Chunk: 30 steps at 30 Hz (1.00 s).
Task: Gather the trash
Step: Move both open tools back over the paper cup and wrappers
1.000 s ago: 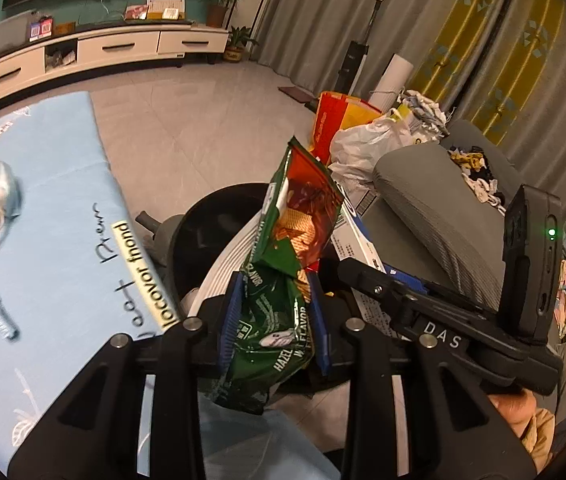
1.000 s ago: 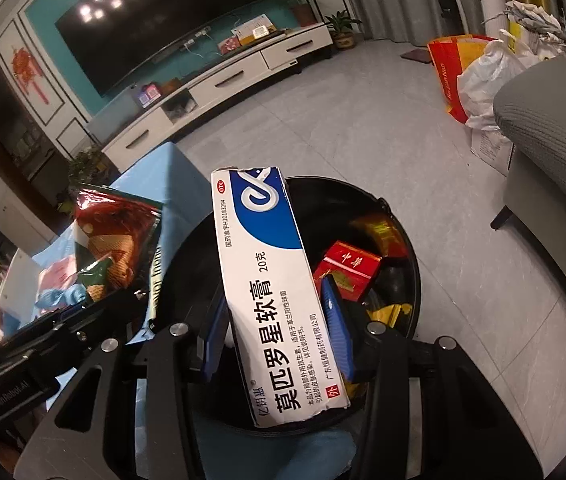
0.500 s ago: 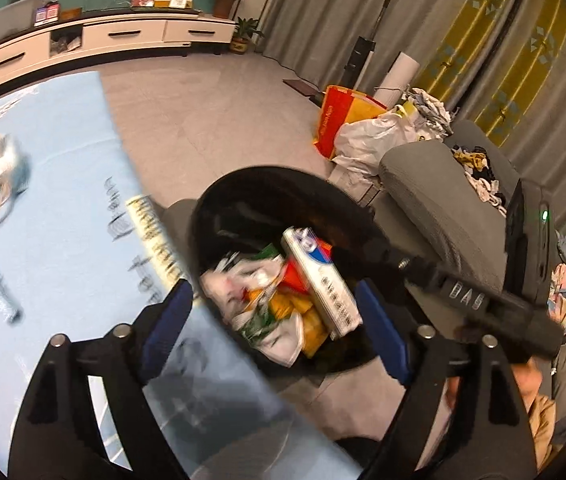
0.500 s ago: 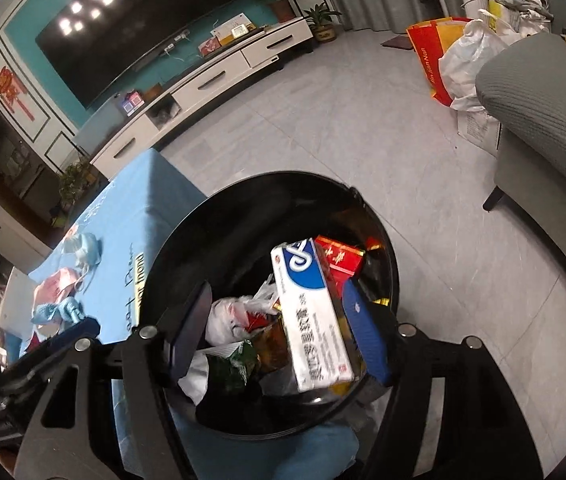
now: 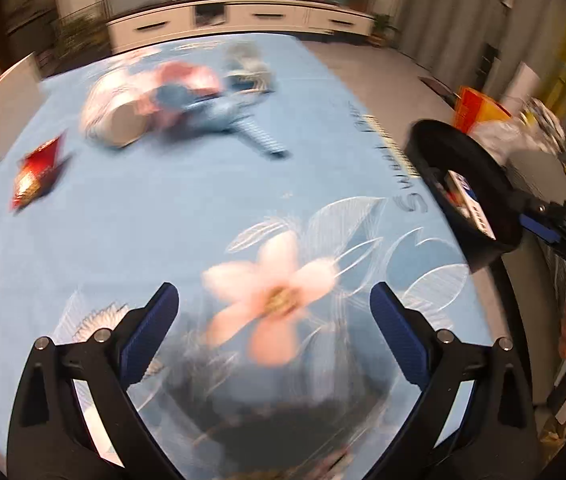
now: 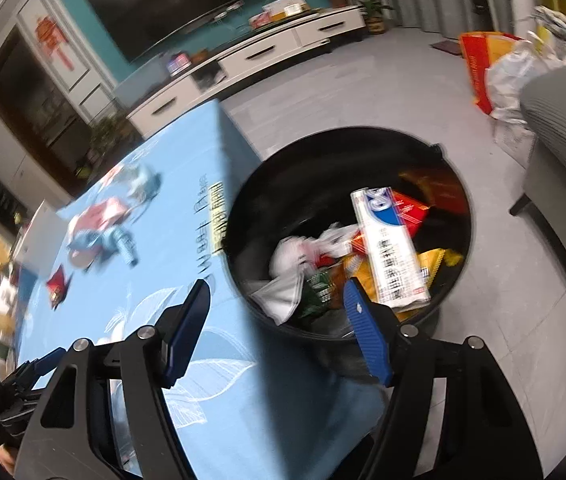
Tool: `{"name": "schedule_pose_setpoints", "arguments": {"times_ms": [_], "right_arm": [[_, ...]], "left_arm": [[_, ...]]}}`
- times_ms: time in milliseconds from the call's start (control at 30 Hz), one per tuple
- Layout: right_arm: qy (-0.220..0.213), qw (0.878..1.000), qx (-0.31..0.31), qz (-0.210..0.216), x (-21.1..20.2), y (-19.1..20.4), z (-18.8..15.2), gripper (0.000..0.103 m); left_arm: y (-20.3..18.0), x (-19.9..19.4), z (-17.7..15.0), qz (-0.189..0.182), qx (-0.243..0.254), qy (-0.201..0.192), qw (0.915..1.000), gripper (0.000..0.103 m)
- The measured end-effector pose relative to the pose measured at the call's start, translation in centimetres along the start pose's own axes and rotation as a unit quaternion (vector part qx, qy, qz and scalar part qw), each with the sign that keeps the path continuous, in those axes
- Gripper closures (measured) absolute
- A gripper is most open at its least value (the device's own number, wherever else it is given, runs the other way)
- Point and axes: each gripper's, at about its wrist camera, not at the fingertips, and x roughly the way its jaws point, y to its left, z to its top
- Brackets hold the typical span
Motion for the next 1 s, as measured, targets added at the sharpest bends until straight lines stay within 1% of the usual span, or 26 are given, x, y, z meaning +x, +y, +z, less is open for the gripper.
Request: {"name": "schedule_pose_setpoints", "arguments": {"times_ms": [67, 167, 267, 400, 567, 700, 800, 933, 1000], "right_arm": [[0.009, 1.000, -0.018, 0.000, 0.2, 1.6, -0.4, 0.035], [0.023, 0.998, -0.051, -0.001, 0.6, 4.7, -1.1, 0.035], [0.024, 0.997, -0.075, 0.004, 0.5, 7.0, -1.5, 0.035], [0.028, 0.994, -0.109, 0.009, 0.5, 10.5, -2.1, 0.035], [0.033, 0.990, -0.134, 0.007, 0.7, 13.0, -2.4, 0.034], [0.030, 0.989, -0.148, 0.005, 0.5, 14.4, -2.5, 0.033], [0.029, 0.987, -0.155, 0.001, 0.5, 15.2, -2.6, 0.032], [0.029, 0.986, -0.162, -0.002, 0.6, 15.9, -2.7, 0.032], [0.029, 0.985, -0.167, -0.002, 0.8, 16.4, -2.8, 0.032]], "left_arm": [[1.4, -1.2, -1.0, 0.004, -0.021, -0.011, 0.9997, 0.003], [3.0, -2.9, -2.6, 0.000, -0.041, -0.034, 0.9986, 0.003], [3.8, -4.0, -3.0, -0.002, -0.050, -0.048, 0.9976, 0.003], [6.4, -5.9, -3.5, 0.005, -0.078, -0.075, 0.9942, 0.003], [9.0, -8.1, -4.3, 0.015, -0.115, -0.106, 0.9876, 0.003], [10.2, -9.1, -4.3, 0.027, -0.136, -0.125, 0.9823, 0.003], [10.7, -9.7, -4.4, 0.023, -0.143, -0.136, 0.9801, 0.003], [10.8, -10.2, -5.0, 0.004, -0.117, -0.166, 0.9791, 0.003], [11.2, -10.2, -5.2, -0.021, -0.109, -0.169, 0.9794, 0.003]]}}
